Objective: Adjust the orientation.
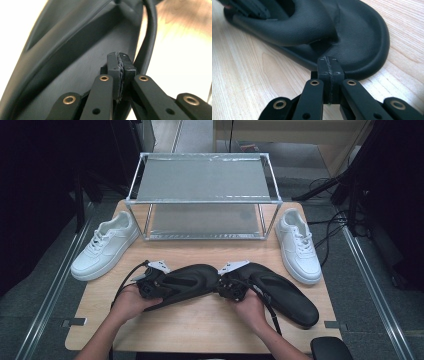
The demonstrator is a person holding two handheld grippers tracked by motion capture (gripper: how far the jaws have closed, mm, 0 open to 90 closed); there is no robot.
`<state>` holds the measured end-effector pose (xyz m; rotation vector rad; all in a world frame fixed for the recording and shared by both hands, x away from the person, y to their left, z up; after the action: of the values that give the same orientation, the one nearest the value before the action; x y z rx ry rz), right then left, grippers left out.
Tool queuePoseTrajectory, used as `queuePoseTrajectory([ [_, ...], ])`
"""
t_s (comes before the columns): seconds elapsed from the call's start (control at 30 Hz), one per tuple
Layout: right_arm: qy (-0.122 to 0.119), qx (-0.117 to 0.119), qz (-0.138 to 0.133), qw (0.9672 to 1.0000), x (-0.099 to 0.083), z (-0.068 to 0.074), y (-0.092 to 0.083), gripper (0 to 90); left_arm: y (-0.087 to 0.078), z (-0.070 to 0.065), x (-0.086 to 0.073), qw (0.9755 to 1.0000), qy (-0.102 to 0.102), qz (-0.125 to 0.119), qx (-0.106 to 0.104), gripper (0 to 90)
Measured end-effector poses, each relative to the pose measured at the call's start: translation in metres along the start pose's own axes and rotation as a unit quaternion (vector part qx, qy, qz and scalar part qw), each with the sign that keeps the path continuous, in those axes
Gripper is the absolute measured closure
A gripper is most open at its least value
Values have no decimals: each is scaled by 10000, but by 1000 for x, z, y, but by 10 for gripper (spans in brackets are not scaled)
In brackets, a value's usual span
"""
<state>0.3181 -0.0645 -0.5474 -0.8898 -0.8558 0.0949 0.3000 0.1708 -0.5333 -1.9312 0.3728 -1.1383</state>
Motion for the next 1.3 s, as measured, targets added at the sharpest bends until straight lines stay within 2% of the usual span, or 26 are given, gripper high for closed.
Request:
queuePoseTrajectory([
  [0.03,-18,-40,-39,10000,0,-1,0,900,3,-3,1,9999,16,14,-136,891],
  [0.13,-56,-75,-61,9999,0,-1,0,900,6,-7,2,9998,34,6,-212,893],
  [0.2,18,-40,-78,10000,1,-4,0,900,6,-8,3,9998,74,10,-207,889],
  [0.3,38,-74,-91,9999,1,-3,-1,900,0,-4,3,9998,66,-57,-164,878],
  [0.37,-8,-20,-140,9999,2,-1,-4,900,-13,2,3,9996,-30,-265,-135,879],
  [0.47,-37,71,-184,9998,2,5,-6,900,-30,11,1,9988,-125,-464,86,881],
  [0.57,-84,117,-199,9997,2,10,-8,900,-43,23,-6,9979,-218,-505,344,882],
  [0.63,-138,184,-223,9995,1,16,-8,900,-46,30,-10,9974,-259,-451,508,882],
  [0.73,-252,301,-248,9989,-2,28,-5,900,-47,40,-16,9967,-354,-403,609,882],
  [0.8,-267,316,-241,9989,-3,31,-4,900,-45,44,-18,9964,-379,-361,663,882],
  [0.93,-372,434,-232,9981,-8,45,1,900,-41,54,-24,9957,-344,-263,822,874],
  [1.1,-626,538,-243,9963,-10,64,7,900,-37,64,-31,9958,-436,-173,788,878],
  [1.2,-648,580,-279,9958,-9,67,10,900,-34,65,-32,9961,-481,-138,728,877],
  [1.3,-651,604,-287,9956,-4,68,15,900,-29,63,-31,9966,-418,-38,715,875],
])
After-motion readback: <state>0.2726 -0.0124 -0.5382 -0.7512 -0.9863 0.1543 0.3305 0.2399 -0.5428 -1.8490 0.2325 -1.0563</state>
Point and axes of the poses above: each handheld gripper's, and its own axes: y roughly forward along the jaws, x roughly out of its top, z roughly to its left, the point moved 3 cm from there along y, roughly forward along the jaws, and after that the axes turned 8 degrees about y, right-handed, at the moved point
